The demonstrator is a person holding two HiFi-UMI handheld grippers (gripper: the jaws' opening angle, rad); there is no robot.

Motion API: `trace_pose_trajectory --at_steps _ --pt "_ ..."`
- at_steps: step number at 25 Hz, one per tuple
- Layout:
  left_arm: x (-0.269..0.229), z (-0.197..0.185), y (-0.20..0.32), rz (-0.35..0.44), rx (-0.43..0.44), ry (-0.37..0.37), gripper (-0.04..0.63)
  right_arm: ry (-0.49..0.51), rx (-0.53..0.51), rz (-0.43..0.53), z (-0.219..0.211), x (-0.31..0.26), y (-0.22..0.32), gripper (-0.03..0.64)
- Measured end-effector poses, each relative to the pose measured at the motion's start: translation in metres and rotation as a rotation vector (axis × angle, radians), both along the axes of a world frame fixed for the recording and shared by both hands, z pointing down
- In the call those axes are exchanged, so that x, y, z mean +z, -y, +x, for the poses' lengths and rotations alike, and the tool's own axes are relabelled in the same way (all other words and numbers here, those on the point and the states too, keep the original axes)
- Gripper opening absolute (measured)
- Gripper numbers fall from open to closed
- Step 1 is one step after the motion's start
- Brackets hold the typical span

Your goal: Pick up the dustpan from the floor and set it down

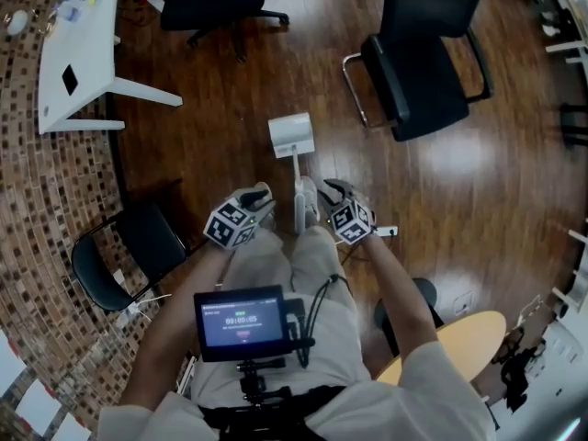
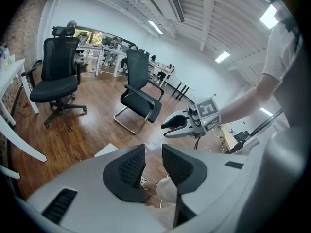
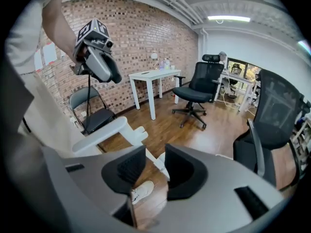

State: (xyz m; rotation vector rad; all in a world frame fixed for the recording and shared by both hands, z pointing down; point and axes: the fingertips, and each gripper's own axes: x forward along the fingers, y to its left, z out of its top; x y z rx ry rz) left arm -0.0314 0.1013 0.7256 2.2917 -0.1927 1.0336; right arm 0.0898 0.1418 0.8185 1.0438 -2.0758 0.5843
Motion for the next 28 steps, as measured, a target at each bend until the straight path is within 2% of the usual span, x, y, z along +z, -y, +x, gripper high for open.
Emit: trace_pose_trajectory --at_steps 13,23,28 --pt "0.020 0.033 -0.011 -0.002 0.007 0.038 0.107 -0.092 -0.309 -0.037 -0.016 0.059 -0.003 0.135" --pt "0.037 0.036 -0.023 -0.044 -0.015 0.079 0.107 -0.186 -0.441 -0.026 -0.029 0.095 0.005 0.135" --pt "0.040 0.045 -0.023 -0.062 -0.056 0.066 0.107 -0.209 -0.450 -0.012 -0.033 0.106 0.012 0.135"
